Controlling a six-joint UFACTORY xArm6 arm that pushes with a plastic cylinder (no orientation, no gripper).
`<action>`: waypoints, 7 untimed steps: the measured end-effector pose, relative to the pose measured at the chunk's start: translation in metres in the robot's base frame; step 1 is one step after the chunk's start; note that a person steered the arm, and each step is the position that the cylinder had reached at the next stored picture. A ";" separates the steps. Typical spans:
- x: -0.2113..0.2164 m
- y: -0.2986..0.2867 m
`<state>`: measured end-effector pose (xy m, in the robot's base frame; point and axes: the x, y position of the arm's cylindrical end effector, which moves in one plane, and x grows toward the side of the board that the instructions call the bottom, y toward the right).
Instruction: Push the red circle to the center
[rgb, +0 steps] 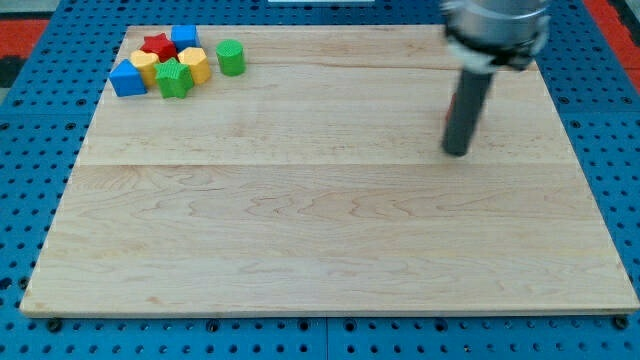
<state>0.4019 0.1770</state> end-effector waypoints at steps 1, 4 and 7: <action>-0.035 0.080; -0.033 -0.047; -0.018 -0.103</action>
